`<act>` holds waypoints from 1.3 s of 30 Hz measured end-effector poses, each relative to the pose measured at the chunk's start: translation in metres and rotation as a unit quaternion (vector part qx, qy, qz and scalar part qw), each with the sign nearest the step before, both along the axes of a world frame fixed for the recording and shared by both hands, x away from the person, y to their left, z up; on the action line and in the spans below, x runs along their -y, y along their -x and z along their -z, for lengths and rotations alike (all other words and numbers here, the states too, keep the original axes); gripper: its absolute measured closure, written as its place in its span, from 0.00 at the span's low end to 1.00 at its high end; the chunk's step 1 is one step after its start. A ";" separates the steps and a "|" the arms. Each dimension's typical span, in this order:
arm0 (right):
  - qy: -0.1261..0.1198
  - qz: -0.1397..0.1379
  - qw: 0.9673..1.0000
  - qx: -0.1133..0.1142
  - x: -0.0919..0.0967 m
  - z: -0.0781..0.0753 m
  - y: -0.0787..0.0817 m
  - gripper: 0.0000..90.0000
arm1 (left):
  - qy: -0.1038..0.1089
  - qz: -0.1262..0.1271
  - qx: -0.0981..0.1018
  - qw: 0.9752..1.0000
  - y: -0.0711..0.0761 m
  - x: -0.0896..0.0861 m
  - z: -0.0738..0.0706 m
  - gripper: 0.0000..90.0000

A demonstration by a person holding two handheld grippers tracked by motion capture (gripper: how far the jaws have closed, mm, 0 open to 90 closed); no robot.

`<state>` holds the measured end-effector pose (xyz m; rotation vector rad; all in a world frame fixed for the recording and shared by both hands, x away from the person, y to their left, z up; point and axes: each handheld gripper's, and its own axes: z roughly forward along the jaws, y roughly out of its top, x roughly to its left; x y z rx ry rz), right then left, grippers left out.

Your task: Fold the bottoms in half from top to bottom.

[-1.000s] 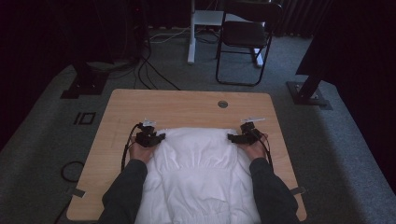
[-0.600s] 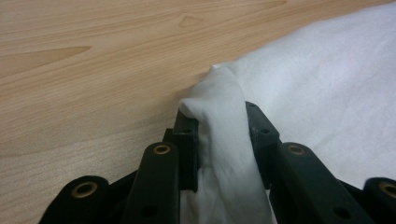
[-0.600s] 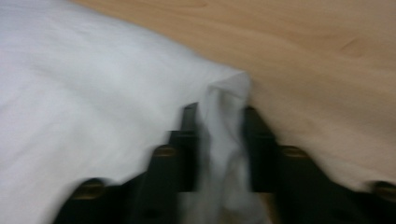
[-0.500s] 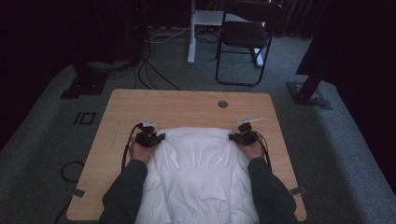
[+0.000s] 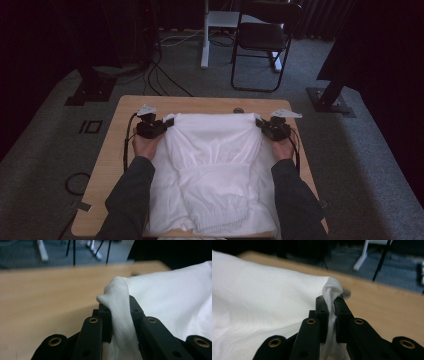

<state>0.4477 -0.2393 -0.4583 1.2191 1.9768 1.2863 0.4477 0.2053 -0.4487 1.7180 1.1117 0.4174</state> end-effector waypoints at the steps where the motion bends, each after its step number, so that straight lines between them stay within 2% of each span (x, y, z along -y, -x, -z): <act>1: -0.006 -0.003 1.000 0.005 0.002 -0.005 0.001 0.93 | 0.000 0.000 0.000 1.000 0.000 0.000 0.000 0.88; 4: -0.003 -0.020 1.000 0.001 0.007 -0.010 0.003 0.92 | 0.004 0.011 0.014 1.000 0.007 0.000 -0.011 0.87; 7: -0.016 -0.034 0.999 -0.001 0.011 -0.010 0.009 0.92 | 0.002 0.016 0.016 1.000 0.015 -0.001 -0.009 0.87; 8: -0.017 -0.052 0.999 0.001 0.014 -0.009 0.019 0.92 | -0.001 0.028 0.023 0.999 0.028 -0.004 -0.006 0.87; 9: -0.017 -0.052 0.999 0.001 0.014 -0.009 0.019 0.92 | -0.001 0.028 0.023 0.999 0.028 -0.004 -0.006 0.87; 10: -0.018 -0.072 0.997 0.004 0.018 -0.007 0.035 0.91 | -0.009 0.034 0.027 0.999 0.036 -0.006 -0.005 0.87; 11: -0.018 -0.072 0.997 0.004 0.018 -0.007 0.035 0.91 | -0.015 0.041 0.029 0.999 0.044 -0.008 -0.004 0.87; 12: -0.026 -0.091 0.996 0.004 0.022 -0.004 0.052 0.91 | -0.021 0.056 0.033 0.998 0.064 -0.010 -0.001 0.87; 13: -0.026 -0.091 0.996 0.004 0.022 -0.004 0.052 0.91 | -0.021 0.056 0.033 0.998 0.064 -0.010 -0.001 0.87; 14: -0.019 -0.106 0.994 0.000 0.025 0.002 0.071 0.91 | -0.025 0.063 0.035 0.997 0.074 -0.010 0.001 0.87; 15: -0.019 -0.106 0.994 0.000 0.025 0.002 0.071 0.91 | -0.028 0.070 0.036 0.997 0.083 -0.011 0.004 0.87; 16: -0.009 -0.116 0.993 -0.009 0.027 0.010 0.088 0.91 | -0.032 0.077 0.032 0.996 0.092 -0.011 0.007 0.87; 17: -0.009 -0.116 0.993 -0.009 0.027 0.010 0.088 0.91 | -0.035 0.082 0.028 0.996 0.101 -0.011 0.012 0.87; 19: -0.005 -0.123 0.992 -0.022 0.029 0.021 0.103 0.91 | -0.036 0.091 0.015 0.995 0.115 -0.011 0.022 0.87; 21: -0.006 -0.125 0.991 -0.036 0.031 0.033 0.116 0.91 | -0.047 0.098 -0.008 0.994 0.127 -0.008 0.036 0.86; 22: -0.001 -0.127 0.991 -0.046 0.032 0.042 0.122 0.91 | -0.055 0.105 -0.026 0.993 0.132 -0.005 0.045 0.86; 24: -0.005 -0.123 0.990 -0.065 0.034 0.055 0.129 0.91 | -0.073 0.108 -0.044 0.990 0.140 -0.001 0.057 0.86; 25: -0.007 -0.124 0.989 -0.074 0.034 0.062 0.132 0.91 | -0.080 0.110 -0.052 0.989 0.142 0.001 0.062 0.86; 26: -0.010 -0.124 0.988 -0.092 0.035 0.075 0.136 0.91 | -0.093 0.112 -0.072 0.987 0.145 0.003 0.074 0.86; 27: -0.010 -0.124 0.988 -0.092 0.035 0.075 0.136 0.91 | -0.093 0.112 -0.072 0.987 0.145 0.003 0.074 0.86; 29: -0.006 -0.126 0.986 -0.108 0.033 0.086 0.138 0.91 | -0.107 0.111 -0.094 0.984 0.144 0.007 0.087 0.86; 30: 0.009 -0.130 0.984 -0.124 0.028 0.094 0.137 0.91 | -0.127 0.112 -0.096 0.981 0.141 0.013 0.100 0.86; 31: 0.009 -0.130 0.984 -0.124 0.028 0.094 0.137 0.91 | -0.127 0.112 -0.096 0.981 0.141 0.013 0.100 0.86; 32: 0.029 -0.131 0.982 -0.133 0.023 0.098 0.136 0.91 | -0.122 0.111 -0.088 0.982 0.140 0.013 0.102 0.86; 33: 0.045 -0.132 0.982 -0.130 0.019 0.102 0.136 0.91 | -0.123 0.106 -0.086 0.983 0.138 0.014 0.102 0.86; 35: 0.045 -0.127 0.982 -0.131 0.017 0.101 0.133 0.91 | -0.126 0.095 -0.076 0.984 0.134 0.015 0.103 0.86; 36: 0.045 -0.123 0.983 -0.127 0.015 0.102 0.129 0.91 | -0.118 0.087 -0.072 0.987 0.127 0.013 0.105 0.86; 37: 0.045 -0.123 0.983 -0.127 0.015 0.102 0.129 0.91 | -0.118 0.087 -0.072 0.987 0.127 0.013 0.105 0.87; 39: 0.036 -0.119 0.984 -0.130 0.014 0.102 0.123 0.91 | -0.107 0.075 -0.071 0.989 0.118 0.011 0.106 0.87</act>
